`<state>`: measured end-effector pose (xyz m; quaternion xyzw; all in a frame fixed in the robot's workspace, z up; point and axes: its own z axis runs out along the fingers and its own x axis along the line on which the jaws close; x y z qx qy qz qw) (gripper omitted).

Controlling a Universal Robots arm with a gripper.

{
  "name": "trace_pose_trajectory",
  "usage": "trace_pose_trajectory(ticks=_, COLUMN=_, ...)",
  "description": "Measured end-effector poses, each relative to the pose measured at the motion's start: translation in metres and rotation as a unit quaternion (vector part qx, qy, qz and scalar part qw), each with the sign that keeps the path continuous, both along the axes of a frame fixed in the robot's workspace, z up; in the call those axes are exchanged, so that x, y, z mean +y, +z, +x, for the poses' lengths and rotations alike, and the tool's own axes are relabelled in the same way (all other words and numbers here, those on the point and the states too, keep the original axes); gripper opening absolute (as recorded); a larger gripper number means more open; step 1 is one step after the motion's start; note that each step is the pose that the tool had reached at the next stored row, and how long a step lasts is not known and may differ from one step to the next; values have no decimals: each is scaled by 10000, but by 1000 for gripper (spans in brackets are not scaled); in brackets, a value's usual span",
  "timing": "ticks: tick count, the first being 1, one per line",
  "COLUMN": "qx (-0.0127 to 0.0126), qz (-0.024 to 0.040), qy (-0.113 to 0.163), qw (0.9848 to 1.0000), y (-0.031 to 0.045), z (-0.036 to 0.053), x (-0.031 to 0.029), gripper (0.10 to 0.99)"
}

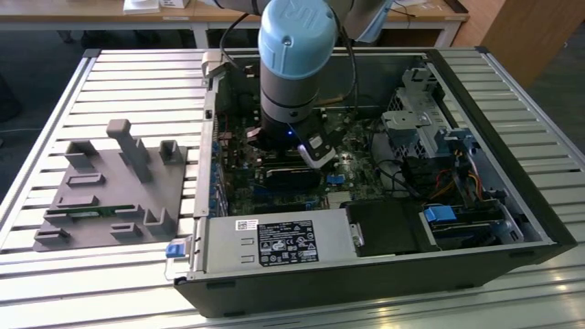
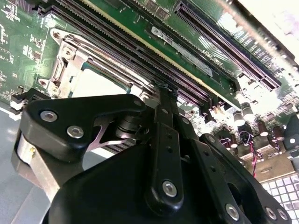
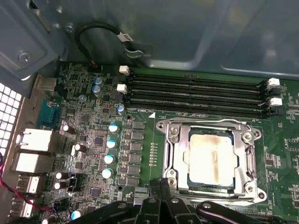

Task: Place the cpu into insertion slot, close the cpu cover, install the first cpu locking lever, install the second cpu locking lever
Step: 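Install the second cpu locking lever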

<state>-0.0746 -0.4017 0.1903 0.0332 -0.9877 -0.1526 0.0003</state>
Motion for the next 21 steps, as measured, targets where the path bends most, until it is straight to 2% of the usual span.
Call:
trace_pose_trajectory(ticks=10, qx=0, qz=9, qy=14, qw=10000, y=-10, z=-14, x=7, gripper=106)
trace_pose_trajectory(ticks=21, qx=0, qz=11, qy=14, qw=10000, y=78, z=-15, x=9, gripper=106)
